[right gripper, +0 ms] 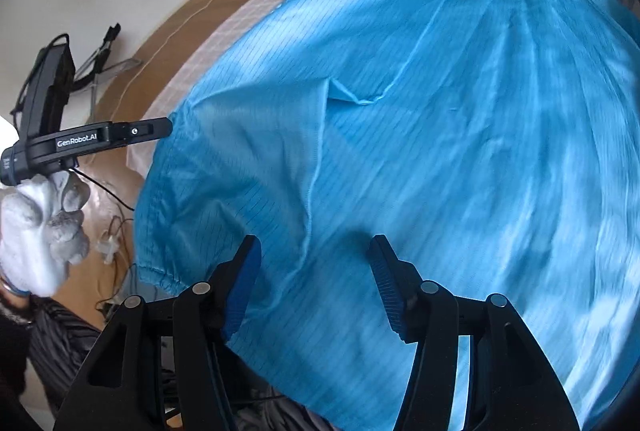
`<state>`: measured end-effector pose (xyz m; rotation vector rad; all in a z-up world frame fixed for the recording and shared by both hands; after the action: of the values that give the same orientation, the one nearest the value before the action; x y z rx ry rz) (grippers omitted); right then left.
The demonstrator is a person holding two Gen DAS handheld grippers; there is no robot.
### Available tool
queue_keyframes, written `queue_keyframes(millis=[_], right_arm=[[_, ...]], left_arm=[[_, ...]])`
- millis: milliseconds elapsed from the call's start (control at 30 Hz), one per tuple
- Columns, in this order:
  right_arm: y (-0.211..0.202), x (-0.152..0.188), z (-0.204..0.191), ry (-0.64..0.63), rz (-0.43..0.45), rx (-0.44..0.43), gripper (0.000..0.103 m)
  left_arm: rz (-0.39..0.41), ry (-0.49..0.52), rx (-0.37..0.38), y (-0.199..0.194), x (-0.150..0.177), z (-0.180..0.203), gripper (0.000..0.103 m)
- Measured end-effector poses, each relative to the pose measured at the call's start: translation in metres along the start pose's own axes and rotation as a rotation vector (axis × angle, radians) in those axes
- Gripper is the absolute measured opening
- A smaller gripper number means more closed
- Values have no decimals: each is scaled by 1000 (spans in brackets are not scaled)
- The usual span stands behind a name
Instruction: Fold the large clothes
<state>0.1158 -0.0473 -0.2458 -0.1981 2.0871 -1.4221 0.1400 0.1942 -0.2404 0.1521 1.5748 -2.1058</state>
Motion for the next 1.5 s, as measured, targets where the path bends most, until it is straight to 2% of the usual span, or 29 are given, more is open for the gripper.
queue_keyframes(millis=[33, 67, 133, 233, 267, 367, 433, 500, 567, 600, 633, 700, 800, 1000, 1133, 1167, 1200, 1333, 1500], right_arm=[[2, 0, -8, -17, -13, -31, 13], [5, 2, -15, -4, -52, -105, 0], [-2, 4, -26, 16, -61, -201, 2], [-20, 9, -42, -23, -64, -276, 2], [-26, 13, -45, -64, -72, -263, 2], [-40, 19, -54, -215, -82, -123, 7], [-51, 17, -57, -266, -75, -102, 10], [-68, -1, -57, -290, -45, -114, 10], [-84, -25, -58, -293, -3, -140, 21], [-88, -40, -54, -294, 22, -148, 31], [-93, -59, -55, -297, 53, -147, 36], [-94, -101, -59, -322, 112, -115, 36], [-73, -151, -69, -342, 150, -73, 36], [-4, -208, -87, -304, 102, -64, 36], [28, -214, -82, -240, 35, -67, 36], [44, -218, -81, -211, 7, -62, 36], [55, -220, -80, -188, -13, -52, 36], [95, -227, -74, -162, -66, 17, 36], [128, -228, -63, -126, -129, 118, 36]], left_arm=[[-5, 4, -8, 2, 3, 1, 37], [-6, 8, -18, 2, 6, 1, 37], [-3, 20, -43, 1, 7, 0, 37], [9, 25, -57, -4, 9, -4, 37], [15, 27, -61, -6, 10, -5, 37], [29, 12, -52, -16, 14, -10, 37], [39, -11, -25, -25, 19, -9, 37], [50, -21, 2, -33, 23, -4, 37], [62, -25, 26, -39, 28, 3, 37], [63, -39, 39, -39, 30, 6, 37], [60, -59, 60, -38, 32, 7, 37], [44, -82, 84, -32, 34, 11, 37], [42, -92, 74, -26, 31, 13, 37], [23, -128, 73, -12, 24, 2, 37], [-10, -115, 45, 0, 27, -5, 37], [-17, -101, 26, 3, 29, -6, 34], [-15, -87, 10, 3, 29, -7, 28], [5, -46, -76, -3, 30, -11, 27], [34, -65, -56, -13, 29, -16, 27]])
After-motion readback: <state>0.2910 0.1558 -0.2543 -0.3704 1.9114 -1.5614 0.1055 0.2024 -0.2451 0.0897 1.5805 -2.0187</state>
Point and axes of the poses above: each gripper's, at about its wrist camera, not at the fingertips, and y roughly the way its jaws point, z to its right, x to its underside, the point moved 4 cm from there along y, roughly the way its jaws point, and after that the axes turned 2 degrees about z, right-handed, at the moved point
